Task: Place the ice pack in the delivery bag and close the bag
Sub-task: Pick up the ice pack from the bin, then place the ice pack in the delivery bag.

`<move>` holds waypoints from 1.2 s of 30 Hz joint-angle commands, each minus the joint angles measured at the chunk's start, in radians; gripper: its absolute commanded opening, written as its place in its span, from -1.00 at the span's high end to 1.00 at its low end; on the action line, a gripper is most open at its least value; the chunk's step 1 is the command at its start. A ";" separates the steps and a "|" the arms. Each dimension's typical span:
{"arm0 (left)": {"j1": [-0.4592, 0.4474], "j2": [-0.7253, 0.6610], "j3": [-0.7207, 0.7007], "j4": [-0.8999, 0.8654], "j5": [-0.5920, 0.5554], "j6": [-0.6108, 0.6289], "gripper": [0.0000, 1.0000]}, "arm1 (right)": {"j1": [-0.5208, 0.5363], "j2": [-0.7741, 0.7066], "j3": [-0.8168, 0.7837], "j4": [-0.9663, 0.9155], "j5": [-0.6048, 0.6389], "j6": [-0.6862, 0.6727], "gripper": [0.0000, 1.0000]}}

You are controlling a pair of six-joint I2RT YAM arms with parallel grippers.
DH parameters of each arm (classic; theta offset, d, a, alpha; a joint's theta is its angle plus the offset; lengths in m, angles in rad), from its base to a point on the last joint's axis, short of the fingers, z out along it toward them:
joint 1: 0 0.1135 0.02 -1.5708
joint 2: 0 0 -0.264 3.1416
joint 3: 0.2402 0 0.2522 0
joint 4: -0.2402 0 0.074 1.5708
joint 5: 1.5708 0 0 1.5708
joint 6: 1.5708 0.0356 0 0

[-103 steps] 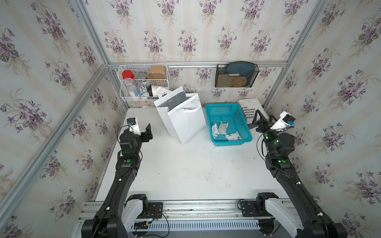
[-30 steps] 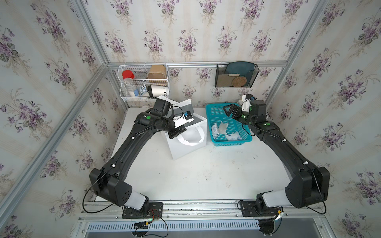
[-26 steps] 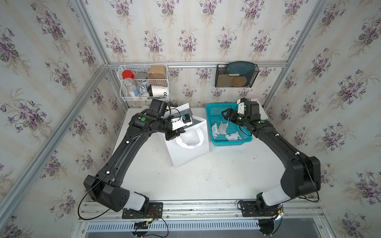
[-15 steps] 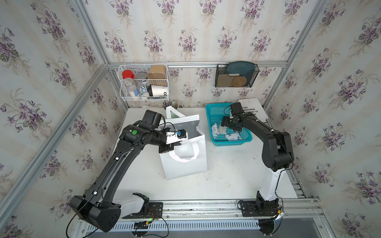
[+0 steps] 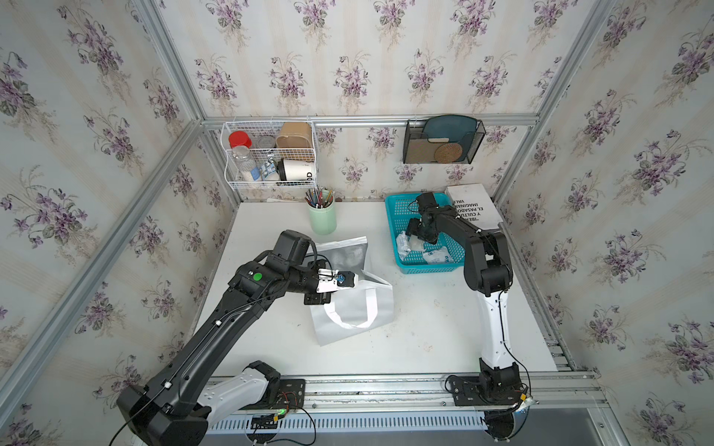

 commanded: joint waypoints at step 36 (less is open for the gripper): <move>-0.131 0.288 0.193 0.016 -0.118 0.176 1.00 | 0.098 -1.172 -0.599 0.606 -0.451 0.148 0.23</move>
